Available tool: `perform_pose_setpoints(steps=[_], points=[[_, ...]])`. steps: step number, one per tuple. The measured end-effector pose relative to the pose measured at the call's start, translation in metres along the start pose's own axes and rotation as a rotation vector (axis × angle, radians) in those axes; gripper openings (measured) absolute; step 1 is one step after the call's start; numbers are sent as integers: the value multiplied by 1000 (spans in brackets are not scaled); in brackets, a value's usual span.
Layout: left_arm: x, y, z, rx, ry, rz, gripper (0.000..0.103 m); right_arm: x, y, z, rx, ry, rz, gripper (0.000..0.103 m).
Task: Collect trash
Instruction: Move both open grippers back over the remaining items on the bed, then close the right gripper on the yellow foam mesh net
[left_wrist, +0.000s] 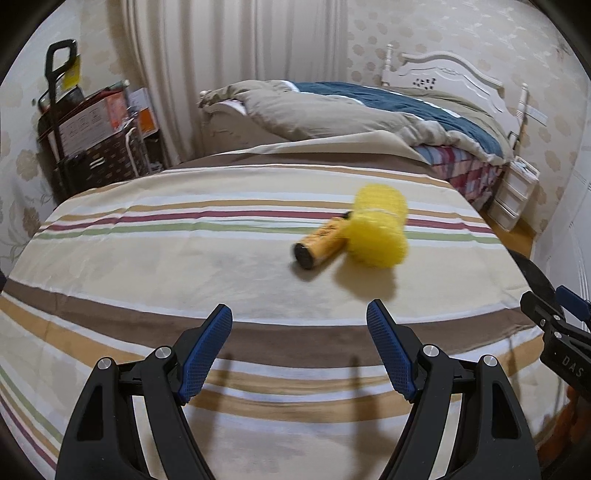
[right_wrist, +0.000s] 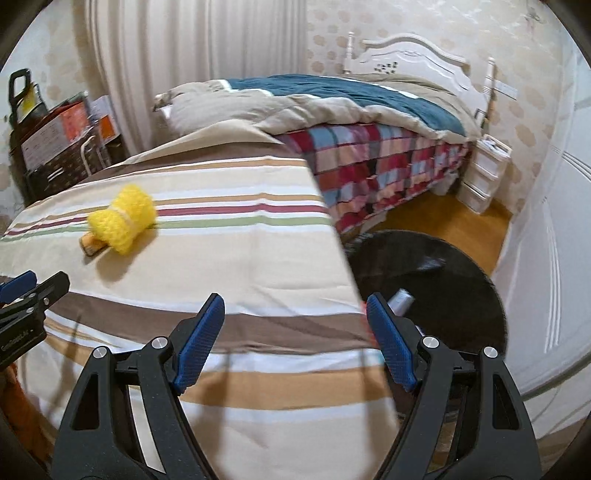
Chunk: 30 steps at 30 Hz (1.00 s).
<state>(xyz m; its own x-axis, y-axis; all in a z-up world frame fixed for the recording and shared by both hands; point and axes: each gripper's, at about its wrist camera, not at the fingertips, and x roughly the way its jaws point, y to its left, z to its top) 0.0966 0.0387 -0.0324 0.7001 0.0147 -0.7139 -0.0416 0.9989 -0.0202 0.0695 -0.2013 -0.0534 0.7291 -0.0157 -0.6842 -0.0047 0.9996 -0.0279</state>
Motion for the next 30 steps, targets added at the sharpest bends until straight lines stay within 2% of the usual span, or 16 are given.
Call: perform_pose_setpoints(steps=[6, 14, 22, 28, 30], points=[[-2, 27, -1, -34, -9, 39, 75, 6, 32, 8, 2, 12, 87, 77], [-1, 61, 3, -72, -17, 87, 75, 15, 69, 36, 17, 9, 174, 77], [3, 93, 12, -119, -21, 136, 75, 24, 104, 69, 7, -8, 208, 78], [6, 101, 9, -135, -10, 129, 75, 57, 129, 72, -27, 56, 181, 79], [6, 102, 9, -136, -9, 124, 75, 64, 129, 67, -21, 81, 200, 78]])
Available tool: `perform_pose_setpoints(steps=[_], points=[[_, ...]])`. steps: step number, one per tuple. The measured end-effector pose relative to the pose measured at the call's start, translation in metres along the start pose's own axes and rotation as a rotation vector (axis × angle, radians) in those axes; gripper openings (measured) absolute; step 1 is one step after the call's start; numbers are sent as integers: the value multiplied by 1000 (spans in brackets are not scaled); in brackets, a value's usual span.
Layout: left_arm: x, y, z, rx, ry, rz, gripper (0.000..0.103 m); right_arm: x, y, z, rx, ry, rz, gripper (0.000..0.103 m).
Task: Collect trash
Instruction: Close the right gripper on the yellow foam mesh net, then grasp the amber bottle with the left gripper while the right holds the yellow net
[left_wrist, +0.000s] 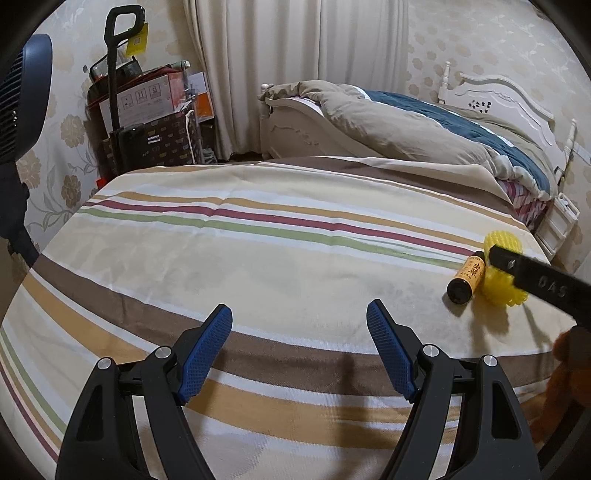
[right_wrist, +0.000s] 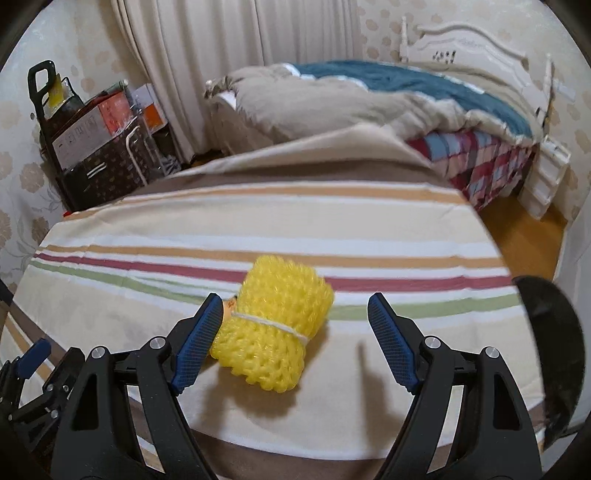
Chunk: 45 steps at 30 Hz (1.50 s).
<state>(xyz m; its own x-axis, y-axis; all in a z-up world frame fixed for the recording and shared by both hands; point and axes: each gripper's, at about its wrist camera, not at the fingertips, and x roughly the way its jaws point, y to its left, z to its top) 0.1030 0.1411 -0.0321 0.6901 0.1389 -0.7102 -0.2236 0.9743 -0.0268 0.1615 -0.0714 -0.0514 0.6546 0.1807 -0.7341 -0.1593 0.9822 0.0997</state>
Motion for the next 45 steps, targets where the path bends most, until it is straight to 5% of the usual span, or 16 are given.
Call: perform_pose_setpoints(steps=[1, 3, 8, 26, 45], points=[[0, 0, 0, 0, 0, -2, 75, 1, 0, -2, -3, 6, 2, 77], [0, -1, 1, 0, 2, -9, 75, 3, 0, -5, -23, 17, -18, 52], [2, -7, 1, 5, 5, -26, 75, 4, -11, -14, -10, 37, 2, 46], [3, -74, 2, 100, 0, -142, 76, -23, -77, -32, 33, 18, -112, 44], [34, -124, 19, 199, 57, -144, 77, -18, -100, -30, 64, 14, -91, 45]])
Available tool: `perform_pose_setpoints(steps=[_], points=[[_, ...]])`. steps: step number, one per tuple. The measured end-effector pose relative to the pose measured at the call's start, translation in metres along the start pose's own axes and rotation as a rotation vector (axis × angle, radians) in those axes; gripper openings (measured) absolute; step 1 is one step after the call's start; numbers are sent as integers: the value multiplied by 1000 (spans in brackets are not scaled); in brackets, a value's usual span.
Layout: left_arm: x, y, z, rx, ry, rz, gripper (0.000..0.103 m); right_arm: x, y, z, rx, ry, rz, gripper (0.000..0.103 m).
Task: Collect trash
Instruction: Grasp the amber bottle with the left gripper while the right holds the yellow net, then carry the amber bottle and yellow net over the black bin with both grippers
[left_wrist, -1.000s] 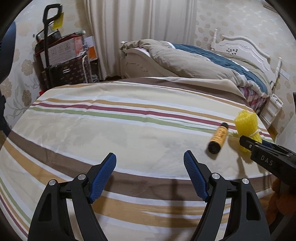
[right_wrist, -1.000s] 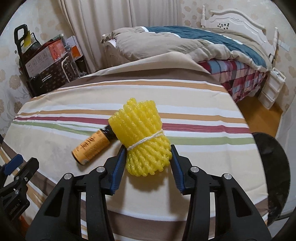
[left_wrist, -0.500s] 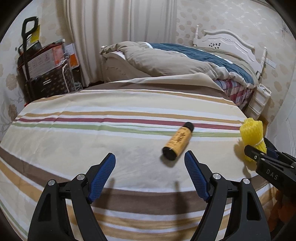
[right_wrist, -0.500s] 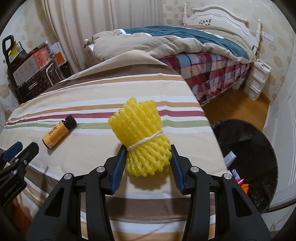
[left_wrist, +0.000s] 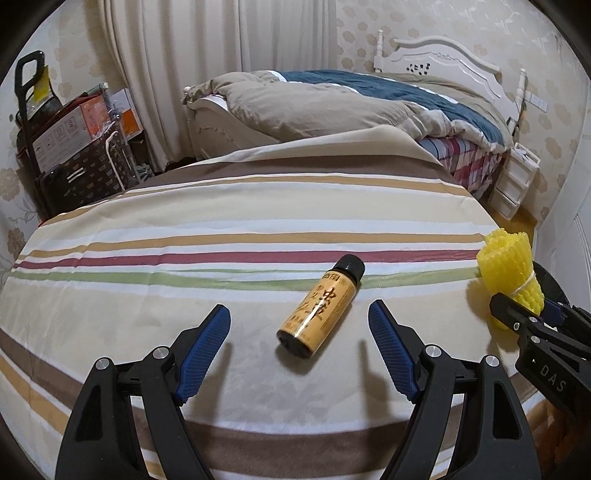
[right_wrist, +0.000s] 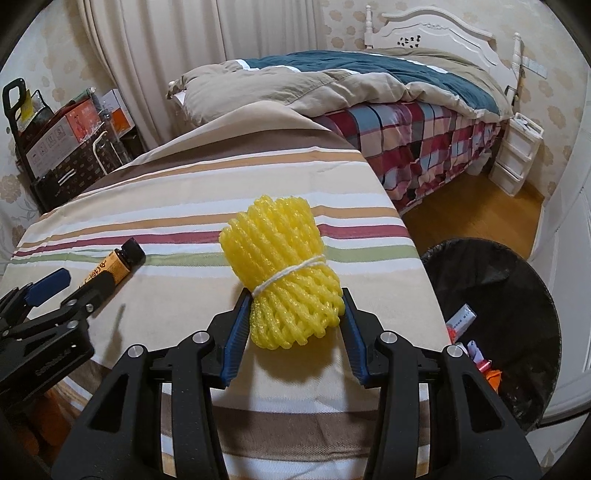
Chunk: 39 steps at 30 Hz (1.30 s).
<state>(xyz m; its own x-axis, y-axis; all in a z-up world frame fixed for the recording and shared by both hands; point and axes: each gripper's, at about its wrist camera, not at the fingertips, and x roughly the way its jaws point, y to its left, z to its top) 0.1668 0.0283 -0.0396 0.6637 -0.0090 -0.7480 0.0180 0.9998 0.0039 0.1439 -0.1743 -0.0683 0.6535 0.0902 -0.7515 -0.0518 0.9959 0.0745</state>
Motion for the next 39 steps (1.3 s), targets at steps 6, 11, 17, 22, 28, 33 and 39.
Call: perform_pose_setpoints(steps=[6, 11, 17, 22, 28, 33, 39], points=[[5, -6, 1, 25, 19, -6, 64, 3, 1, 1, -1, 12, 8, 45], [7, -6, 0, 33, 31, -20, 48, 3, 1, 1, -1, 12, 8, 45], [7, -9, -1, 43, 39, -31, 38, 3, 1, 1, -2, 12, 7, 44], [6, -11, -2, 53, 35, -36, 31, 2, 1, 1, 0, 9, 6, 44], [1, -11, -4, 47, 27, -47, 28, -2, 0, -2, 3, 4, 7, 43], [-6, -10, -9, 33, 20, -62, 28, -6, 0, -6, 4, 4, 11, 42], [-14, -5, -18, 6, 19, -76, 28, -13, 3, -13, 5, 0, 18, 42]])
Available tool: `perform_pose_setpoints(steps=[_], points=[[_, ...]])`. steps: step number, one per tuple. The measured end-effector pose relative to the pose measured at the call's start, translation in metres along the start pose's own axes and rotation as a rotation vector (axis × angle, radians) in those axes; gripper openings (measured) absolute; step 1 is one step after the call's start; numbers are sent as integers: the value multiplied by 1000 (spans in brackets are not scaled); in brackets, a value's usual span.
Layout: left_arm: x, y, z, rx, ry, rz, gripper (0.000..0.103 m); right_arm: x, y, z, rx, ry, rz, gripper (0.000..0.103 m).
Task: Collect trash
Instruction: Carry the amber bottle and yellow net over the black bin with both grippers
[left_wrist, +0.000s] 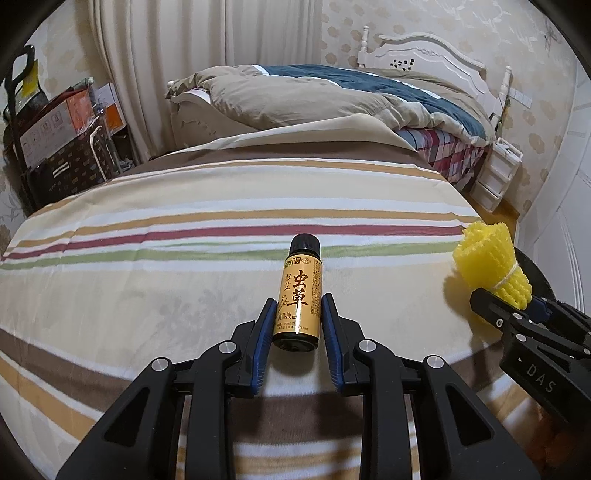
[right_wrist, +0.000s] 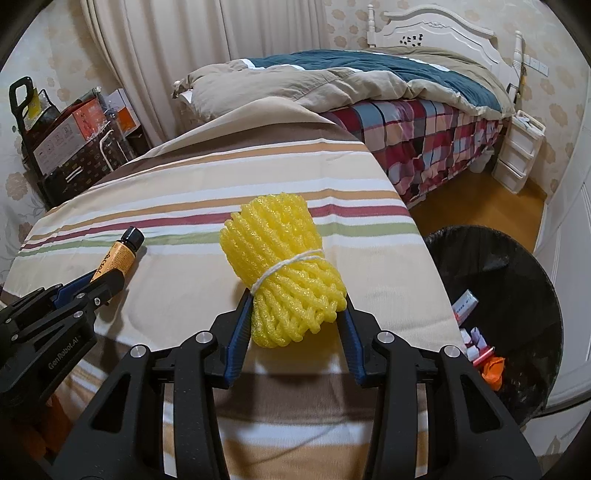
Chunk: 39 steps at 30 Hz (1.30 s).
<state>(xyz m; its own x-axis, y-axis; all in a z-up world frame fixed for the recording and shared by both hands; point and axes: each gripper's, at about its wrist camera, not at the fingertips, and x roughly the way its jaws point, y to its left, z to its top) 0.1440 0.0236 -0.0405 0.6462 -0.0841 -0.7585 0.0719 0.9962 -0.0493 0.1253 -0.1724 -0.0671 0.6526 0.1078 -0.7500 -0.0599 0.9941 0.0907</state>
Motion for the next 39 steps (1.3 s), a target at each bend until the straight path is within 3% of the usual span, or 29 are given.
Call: perform_pose_setpoints(steps=[22, 39], points=[[-53, -21, -24, -2, -93, -46, 28, -53, -26, -40, 58, -60, 10, 42], [-65, -93, -9, 93, -144, -166, 28, -82, -90, -45, 165, -127, -75, 42]])
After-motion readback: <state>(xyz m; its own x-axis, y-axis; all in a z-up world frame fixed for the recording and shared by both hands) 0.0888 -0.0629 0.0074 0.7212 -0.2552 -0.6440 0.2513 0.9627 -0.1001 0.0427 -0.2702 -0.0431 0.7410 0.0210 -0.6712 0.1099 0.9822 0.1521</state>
